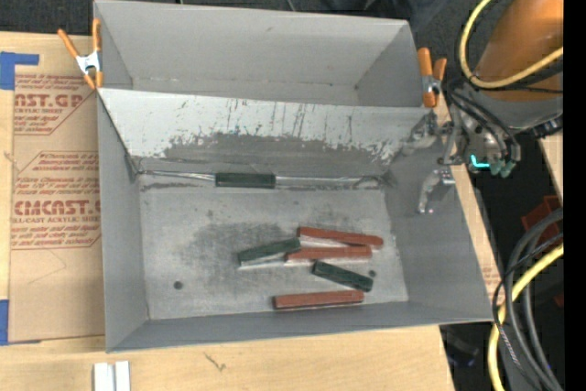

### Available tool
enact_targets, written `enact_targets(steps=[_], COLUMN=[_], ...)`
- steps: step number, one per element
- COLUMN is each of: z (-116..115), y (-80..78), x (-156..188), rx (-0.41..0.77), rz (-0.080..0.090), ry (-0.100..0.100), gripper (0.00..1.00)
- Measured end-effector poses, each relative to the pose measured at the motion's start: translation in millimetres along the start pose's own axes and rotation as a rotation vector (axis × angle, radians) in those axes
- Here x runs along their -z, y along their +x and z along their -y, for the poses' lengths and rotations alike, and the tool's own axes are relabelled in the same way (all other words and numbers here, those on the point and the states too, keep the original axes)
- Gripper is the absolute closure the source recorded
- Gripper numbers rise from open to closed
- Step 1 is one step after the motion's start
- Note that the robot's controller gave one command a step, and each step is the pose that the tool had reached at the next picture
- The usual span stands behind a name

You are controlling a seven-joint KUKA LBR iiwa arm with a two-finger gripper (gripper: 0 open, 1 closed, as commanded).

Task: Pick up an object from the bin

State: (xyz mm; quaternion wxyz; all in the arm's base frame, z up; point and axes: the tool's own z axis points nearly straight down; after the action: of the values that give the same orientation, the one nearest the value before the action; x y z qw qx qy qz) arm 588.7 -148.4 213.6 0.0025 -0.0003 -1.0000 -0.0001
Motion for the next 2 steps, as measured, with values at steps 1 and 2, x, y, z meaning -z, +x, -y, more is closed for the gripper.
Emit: enact_targets(steps=[1, 2], z=[-1.0, -1.2], y=[-1.9, -1.9], x=[4.3, 4.3], rx=[0.002, 0.002], rz=[0.008, 0.008], ry=[0.001, 0.001], gripper=[1.00, 0.00])
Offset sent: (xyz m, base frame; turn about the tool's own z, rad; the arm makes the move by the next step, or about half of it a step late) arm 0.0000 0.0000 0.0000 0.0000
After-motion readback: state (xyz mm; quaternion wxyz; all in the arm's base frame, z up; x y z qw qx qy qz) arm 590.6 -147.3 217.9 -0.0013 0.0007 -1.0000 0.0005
